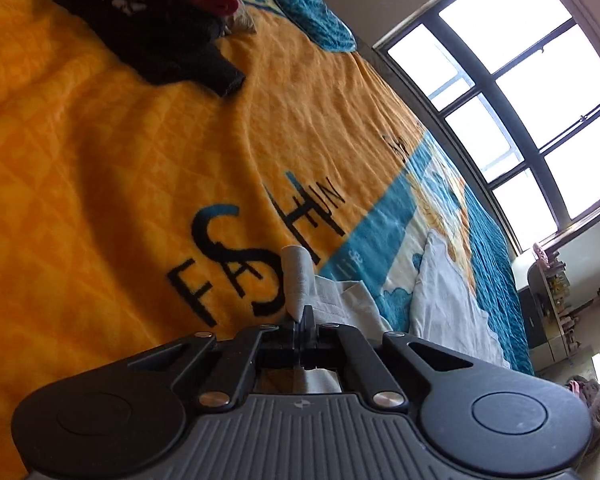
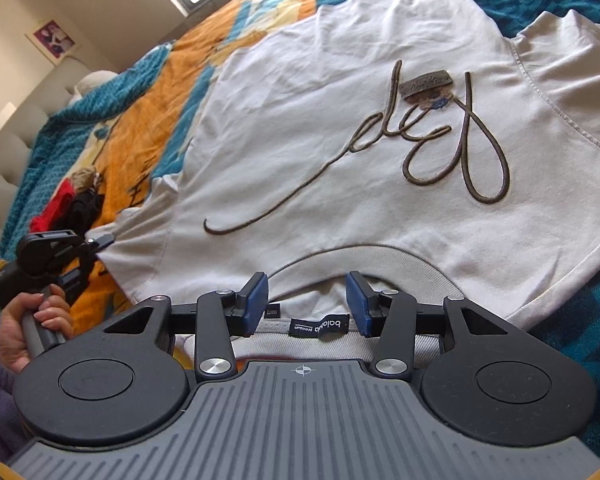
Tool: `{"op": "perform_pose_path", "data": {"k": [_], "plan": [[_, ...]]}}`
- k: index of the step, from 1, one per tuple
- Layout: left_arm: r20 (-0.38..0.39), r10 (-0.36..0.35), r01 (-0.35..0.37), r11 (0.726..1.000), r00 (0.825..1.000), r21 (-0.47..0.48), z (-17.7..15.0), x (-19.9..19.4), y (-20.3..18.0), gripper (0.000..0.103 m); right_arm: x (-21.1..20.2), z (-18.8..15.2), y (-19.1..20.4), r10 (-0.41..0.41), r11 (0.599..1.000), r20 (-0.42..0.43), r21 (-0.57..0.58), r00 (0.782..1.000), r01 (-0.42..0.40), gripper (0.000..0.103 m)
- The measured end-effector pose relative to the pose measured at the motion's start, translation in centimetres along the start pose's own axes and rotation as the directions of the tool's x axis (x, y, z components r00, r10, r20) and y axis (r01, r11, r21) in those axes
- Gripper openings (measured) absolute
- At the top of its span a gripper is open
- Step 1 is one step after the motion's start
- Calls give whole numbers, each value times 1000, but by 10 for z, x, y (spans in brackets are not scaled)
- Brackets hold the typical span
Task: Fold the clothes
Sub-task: 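Grasp the sweatshirt side with the left tool and fold it inward, then move both open tools to the collar edge of the white sweatshirt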
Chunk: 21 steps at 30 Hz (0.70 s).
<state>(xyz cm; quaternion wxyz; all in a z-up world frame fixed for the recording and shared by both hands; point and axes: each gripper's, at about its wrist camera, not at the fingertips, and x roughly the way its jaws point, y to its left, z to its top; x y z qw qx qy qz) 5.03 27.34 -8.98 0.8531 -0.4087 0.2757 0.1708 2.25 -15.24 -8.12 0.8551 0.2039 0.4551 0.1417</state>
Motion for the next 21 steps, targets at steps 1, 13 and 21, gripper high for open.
{"op": "perform_pose_path", "data": {"k": [1, 13, 21], "plan": [[9, 33, -33, 999, 999, 9, -1, -2, 1, 0, 0, 0, -1, 1, 1000, -2, -3, 1000, -1, 49], [-74, 134, -112, 962, 988, 247, -20, -47, -30, 31, -46, -9, -9, 59, 998, -33, 3, 998, -59, 56], [-249, 120, 23, 864, 961, 504, -65, -95, -74, 43, -78, -24, 10, 43, 993, 1, -107, 999, -42, 57]]}}
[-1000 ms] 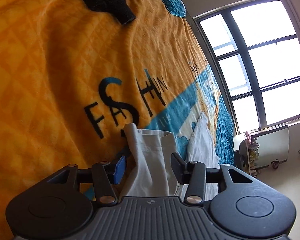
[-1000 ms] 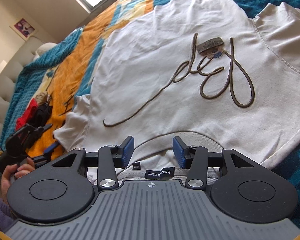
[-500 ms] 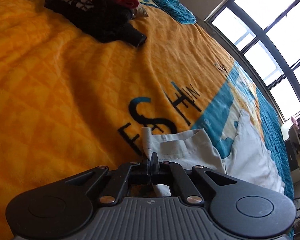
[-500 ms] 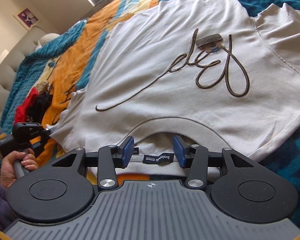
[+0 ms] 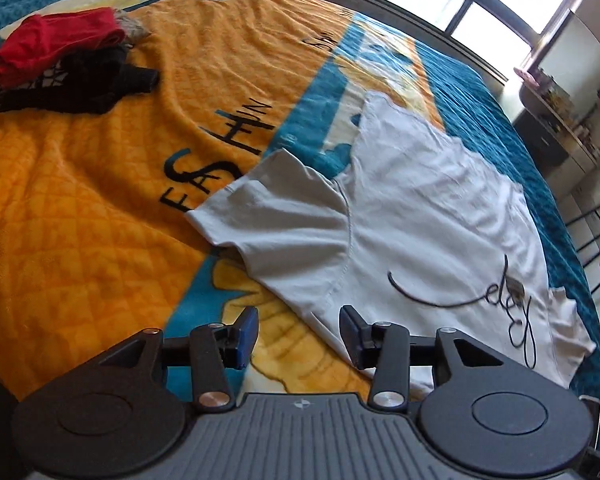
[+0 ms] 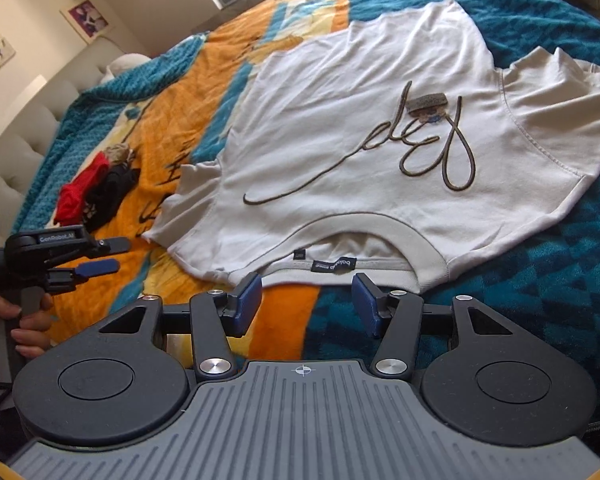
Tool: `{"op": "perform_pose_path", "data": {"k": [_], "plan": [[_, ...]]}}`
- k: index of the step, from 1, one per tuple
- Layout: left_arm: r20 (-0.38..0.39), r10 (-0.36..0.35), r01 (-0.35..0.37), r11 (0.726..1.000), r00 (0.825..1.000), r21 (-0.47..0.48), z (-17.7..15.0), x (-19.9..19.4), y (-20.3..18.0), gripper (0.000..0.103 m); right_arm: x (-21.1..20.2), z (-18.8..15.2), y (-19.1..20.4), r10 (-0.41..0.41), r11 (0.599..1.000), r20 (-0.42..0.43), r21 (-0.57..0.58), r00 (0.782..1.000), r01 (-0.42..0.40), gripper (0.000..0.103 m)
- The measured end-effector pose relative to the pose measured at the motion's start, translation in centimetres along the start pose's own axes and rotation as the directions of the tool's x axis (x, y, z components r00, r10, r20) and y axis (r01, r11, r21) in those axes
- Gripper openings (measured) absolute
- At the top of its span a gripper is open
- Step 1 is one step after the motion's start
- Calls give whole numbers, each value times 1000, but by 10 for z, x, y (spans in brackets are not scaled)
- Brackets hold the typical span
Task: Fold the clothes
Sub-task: 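Move both open tools to the collar edge of the white sweatshirt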
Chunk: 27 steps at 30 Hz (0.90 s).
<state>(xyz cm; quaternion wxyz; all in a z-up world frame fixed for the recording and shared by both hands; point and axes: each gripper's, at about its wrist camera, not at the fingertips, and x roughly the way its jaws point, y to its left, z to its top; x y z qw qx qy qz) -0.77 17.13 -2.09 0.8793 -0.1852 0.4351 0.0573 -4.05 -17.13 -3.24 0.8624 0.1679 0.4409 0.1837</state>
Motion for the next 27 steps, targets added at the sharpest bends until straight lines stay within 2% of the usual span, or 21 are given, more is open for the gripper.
{"op": "perform_pose_path", "data": {"k": [4, 12, 27], "plan": [[16, -3, 2, 998, 1000, 64, -20, 7, -25, 44, 0, -3, 7, 28, 999, -13, -29, 1000, -29, 57], [-7, 17, -16, 991, 1000, 133, -44, 22, -62, 48, -2, -12, 9, 33, 998, -21, -58, 999, -34, 58], [-26, 16, -13, 993, 1000, 114, -52, 27, -62, 51, 4, -13, 9, 51, 997, -42, -61, 998, -54, 58]]}}
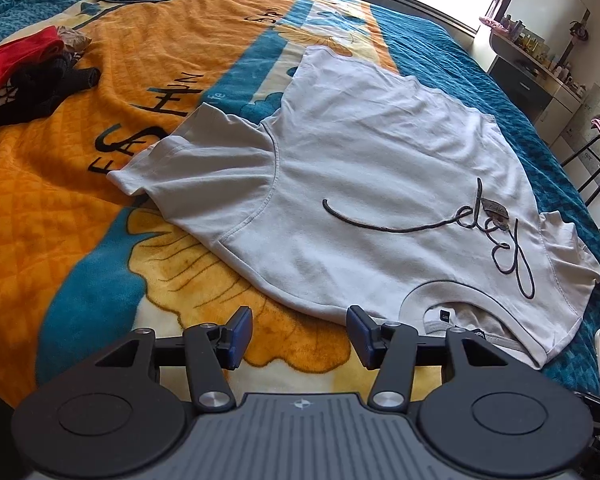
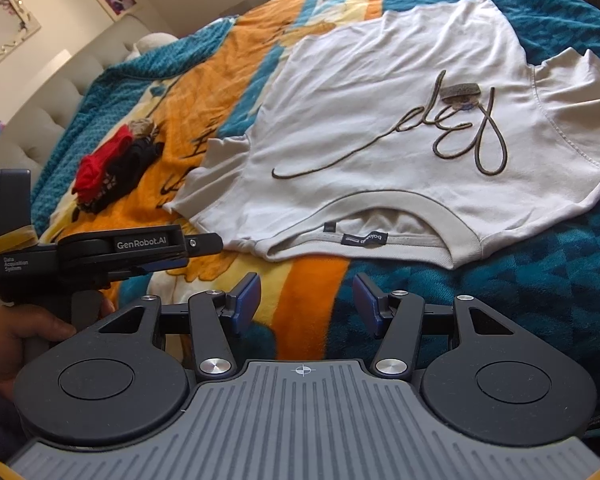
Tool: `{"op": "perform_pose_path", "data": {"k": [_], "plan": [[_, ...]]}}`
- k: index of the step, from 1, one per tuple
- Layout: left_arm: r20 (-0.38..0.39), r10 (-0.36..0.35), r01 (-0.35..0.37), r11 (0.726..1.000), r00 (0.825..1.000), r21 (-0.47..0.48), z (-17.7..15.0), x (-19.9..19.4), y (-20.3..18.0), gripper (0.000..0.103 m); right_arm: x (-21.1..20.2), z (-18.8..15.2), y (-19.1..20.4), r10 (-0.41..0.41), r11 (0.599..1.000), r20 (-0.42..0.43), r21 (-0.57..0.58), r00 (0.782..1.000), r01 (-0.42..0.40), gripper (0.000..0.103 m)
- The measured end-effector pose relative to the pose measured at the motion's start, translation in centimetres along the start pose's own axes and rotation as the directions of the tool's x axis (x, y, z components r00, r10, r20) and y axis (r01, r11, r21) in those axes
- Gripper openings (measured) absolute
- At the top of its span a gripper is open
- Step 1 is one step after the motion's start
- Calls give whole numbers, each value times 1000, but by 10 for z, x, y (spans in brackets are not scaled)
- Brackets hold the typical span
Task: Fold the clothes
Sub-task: 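Move both open tools to the collar edge of the white sweatshirt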
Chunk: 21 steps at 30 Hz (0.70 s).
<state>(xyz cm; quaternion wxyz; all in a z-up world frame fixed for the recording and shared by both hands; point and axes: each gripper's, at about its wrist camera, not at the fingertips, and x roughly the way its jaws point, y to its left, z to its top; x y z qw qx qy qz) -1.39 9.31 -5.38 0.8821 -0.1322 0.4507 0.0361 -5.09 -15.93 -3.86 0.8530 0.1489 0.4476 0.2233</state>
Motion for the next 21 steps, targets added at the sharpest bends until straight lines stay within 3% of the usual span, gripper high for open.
{"op": "perform_pose_path", "data": {"k": [15, 21], "plan": [[-2, -18, 18, 1000, 1000, 1, -2, 0, -2, 51, 2, 0, 2, 1, 1000, -5, -5, 1000, -1, 58], [1, -19, 19, 1000, 1000, 7, -1, 0, -2, 51, -3, 2, -4, -20, 1000, 39, 12, 999, 20, 57]]}}
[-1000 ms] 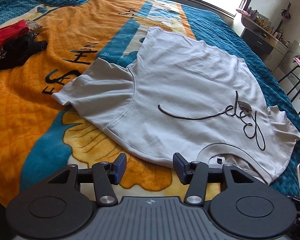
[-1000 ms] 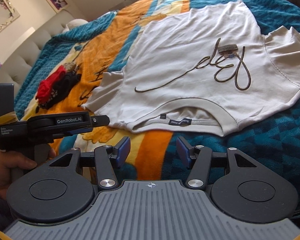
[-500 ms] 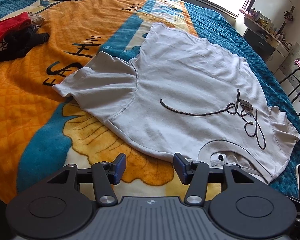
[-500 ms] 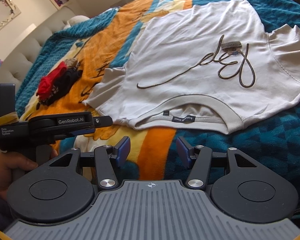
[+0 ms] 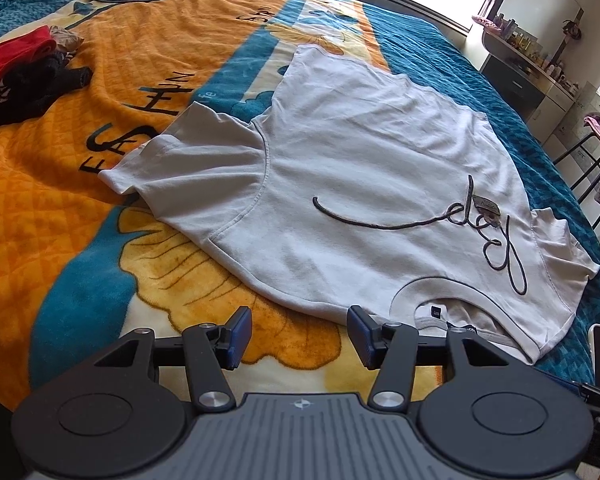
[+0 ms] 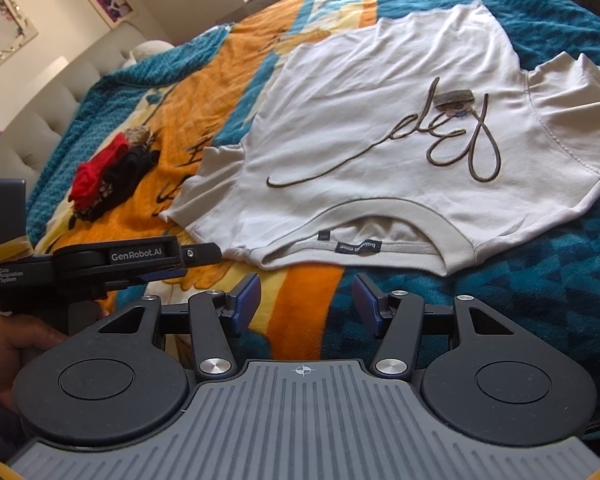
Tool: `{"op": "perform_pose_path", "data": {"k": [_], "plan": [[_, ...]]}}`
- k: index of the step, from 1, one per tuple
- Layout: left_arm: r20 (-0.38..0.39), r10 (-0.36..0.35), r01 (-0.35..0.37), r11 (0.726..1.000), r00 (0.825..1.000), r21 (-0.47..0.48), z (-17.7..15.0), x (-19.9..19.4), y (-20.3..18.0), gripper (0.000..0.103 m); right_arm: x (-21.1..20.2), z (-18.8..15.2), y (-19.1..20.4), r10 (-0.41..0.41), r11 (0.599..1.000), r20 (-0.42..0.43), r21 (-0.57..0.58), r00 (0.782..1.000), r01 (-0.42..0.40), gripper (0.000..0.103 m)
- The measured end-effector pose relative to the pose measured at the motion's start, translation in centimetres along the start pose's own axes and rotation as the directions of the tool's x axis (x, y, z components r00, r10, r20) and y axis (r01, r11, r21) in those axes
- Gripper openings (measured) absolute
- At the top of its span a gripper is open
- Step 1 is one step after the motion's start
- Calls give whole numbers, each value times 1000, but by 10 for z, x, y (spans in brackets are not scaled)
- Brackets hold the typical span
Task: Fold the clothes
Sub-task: 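Move both open tools to the collar edge of the white sweatshirt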
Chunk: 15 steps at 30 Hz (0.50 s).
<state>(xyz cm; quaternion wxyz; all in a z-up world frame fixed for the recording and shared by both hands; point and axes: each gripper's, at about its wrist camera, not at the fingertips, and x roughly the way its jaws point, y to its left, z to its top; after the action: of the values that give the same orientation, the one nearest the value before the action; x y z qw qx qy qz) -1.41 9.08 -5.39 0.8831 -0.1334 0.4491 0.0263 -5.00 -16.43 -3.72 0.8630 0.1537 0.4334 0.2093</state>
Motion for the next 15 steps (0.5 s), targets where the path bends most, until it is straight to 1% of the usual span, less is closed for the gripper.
{"op": "perform_pose_path", "data": {"k": [2, 3, 4, 6, 8, 12, 15], "plan": [[10, 4, -4, 1000, 1000, -4, 2, 0, 1, 52, -6, 2, -7, -28, 999, 55, 17, 998, 28, 54], [17, 10, -10, 1000, 1000, -9, 3, 0, 3, 52, -9, 4, -11, -52, 998, 83, 25, 995, 50, 48], [23, 15, -15, 1000, 1000, -13, 5, 1, 3, 52, -12, 5, -16, -76, 997, 112, 34, 991, 73, 39], [35, 24, -24, 1000, 999, -19, 8, 3, 4, 51, -13, 10, -25, -128, 991, 130, 41, 983, 124, 31], [44, 21, -21, 1000, 999, 0, 12, 6, -1, 50, -11, 13, -32, -166, 986, 133, 43, 977, 162, 31], [63, -11, 6, 997, 998, 80, 16, 12, -21, 49, -1, 18, -40, -214, 977, 113, 31, 970, 212, 31], [68, -23, 13, 991, 997, 134, 17, 21, -37, 48, 7, 20, -41, -227, 974, 93, 18, 970, 226, 31]]}}
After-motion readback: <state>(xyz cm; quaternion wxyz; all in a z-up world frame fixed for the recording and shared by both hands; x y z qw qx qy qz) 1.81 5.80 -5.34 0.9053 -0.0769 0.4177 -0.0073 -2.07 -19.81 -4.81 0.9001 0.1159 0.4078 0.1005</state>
